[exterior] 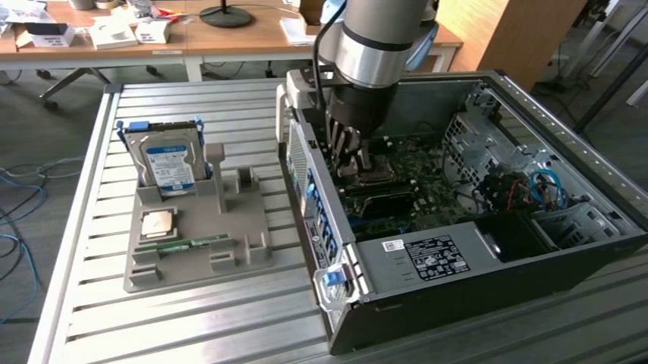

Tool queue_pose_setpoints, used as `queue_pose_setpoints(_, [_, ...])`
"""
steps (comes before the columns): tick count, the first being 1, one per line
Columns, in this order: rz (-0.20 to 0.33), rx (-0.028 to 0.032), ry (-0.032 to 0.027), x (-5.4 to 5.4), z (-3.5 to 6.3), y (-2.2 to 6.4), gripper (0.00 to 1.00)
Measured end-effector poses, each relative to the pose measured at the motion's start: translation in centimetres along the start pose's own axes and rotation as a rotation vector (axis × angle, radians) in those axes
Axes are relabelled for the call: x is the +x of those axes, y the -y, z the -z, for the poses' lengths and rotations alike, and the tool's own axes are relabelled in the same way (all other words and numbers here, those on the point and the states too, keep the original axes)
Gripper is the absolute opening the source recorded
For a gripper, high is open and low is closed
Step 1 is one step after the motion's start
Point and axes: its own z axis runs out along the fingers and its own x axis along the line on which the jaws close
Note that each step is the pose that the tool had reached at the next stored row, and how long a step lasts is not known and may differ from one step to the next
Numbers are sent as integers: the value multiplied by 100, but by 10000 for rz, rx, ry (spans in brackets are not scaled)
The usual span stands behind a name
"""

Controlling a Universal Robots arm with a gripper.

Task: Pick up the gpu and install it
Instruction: 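Press down on the gpu until it lock into place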

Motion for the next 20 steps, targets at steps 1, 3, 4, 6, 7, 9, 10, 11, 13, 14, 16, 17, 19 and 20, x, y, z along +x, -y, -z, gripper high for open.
queue_pose_setpoints(1, [-1,2,0,-1,-1,-6,11])
queue_pose_setpoints(3, [2,1,0,0,0,-6,11])
queue_pose_setpoints(4, [1,2,0,0,-1,-9,11])
queue_pose_setpoints(6, [-2,5,-1,0,-1,-23,11])
queue_pose_setpoints(7, [1,7,-2,0,-1,-34,11])
queue_pose_setpoints(9, [0,13,0,-1,-3,-52,11])
queue_pose_setpoints(10, [-1,15,-1,-1,-3,-59,11])
queue_pose_setpoints(11, [0,15,0,-1,-3,-60,11])
queue_pose_setpoints(13, [1,16,0,-1,-3,-60,11])
queue_pose_setpoints(14, [1,16,-1,-1,-3,-60,11])
queue_pose_setpoints(16, [0,14,0,0,-3,-59,11])
queue_pose_setpoints(17, [-1,2,1,-1,-1,-49,11])
queue_pose_setpoints(19, [-1,-30,0,0,6,-25,11])
queue_pose_setpoints(20, [-1,-47,0,0,10,-12,11])
